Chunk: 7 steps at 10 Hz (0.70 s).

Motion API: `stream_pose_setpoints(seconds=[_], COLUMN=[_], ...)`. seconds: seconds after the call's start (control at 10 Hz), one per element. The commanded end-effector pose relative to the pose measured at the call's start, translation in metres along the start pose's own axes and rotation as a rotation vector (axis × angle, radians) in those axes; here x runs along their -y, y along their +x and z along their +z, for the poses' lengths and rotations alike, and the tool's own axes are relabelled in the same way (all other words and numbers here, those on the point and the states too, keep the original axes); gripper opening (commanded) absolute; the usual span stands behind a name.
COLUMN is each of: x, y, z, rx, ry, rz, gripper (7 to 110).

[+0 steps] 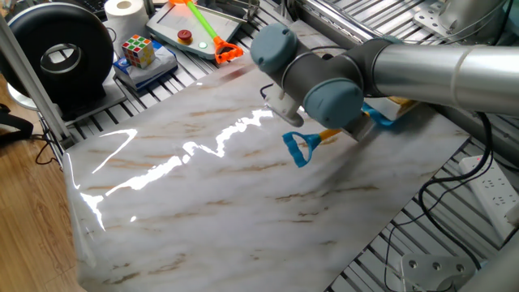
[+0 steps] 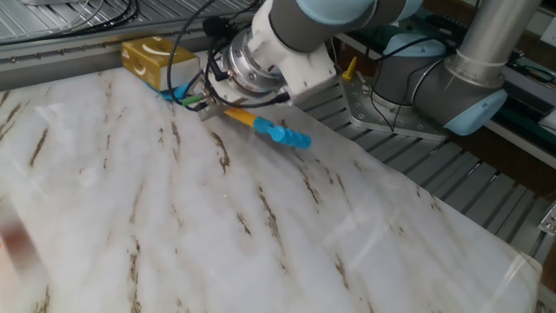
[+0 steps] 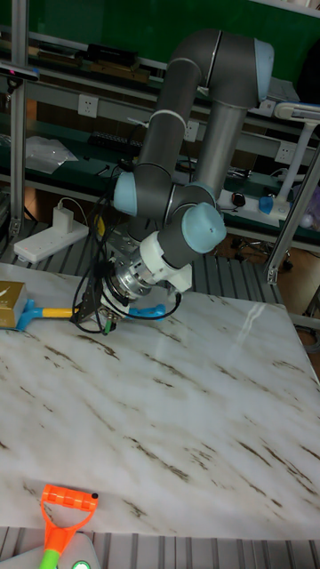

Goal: Use a shovel to scoop up an object

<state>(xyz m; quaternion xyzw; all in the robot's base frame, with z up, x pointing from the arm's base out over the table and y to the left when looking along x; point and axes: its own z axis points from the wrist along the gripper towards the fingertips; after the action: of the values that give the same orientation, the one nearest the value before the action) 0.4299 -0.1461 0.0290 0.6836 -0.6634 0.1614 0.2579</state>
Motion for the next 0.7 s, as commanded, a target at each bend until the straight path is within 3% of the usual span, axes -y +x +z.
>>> stream_pose_setpoints(seconds=[0.0, 0.1, 0.2, 0.4, 0.5, 0.6], x=[0.011, 0.008, 0.004, -0.005, -0.011, -0.009], y=[0.003, 0.001, 0.007, 0.020, 0.020, 0.016], z=[0.001, 0.002, 0.002, 0.002, 0.001, -0.004], rx=[0.032, 0.041, 0.018, -0.035, -0.032, -0.001], ry=[0.042, 0.029, 0.012, -0.026, -0.051, -0.051], rz=[0.006, -0.016, -0.039, -0.110, -0.116, -0.116], gripper=[7, 7, 44, 44, 44, 88])
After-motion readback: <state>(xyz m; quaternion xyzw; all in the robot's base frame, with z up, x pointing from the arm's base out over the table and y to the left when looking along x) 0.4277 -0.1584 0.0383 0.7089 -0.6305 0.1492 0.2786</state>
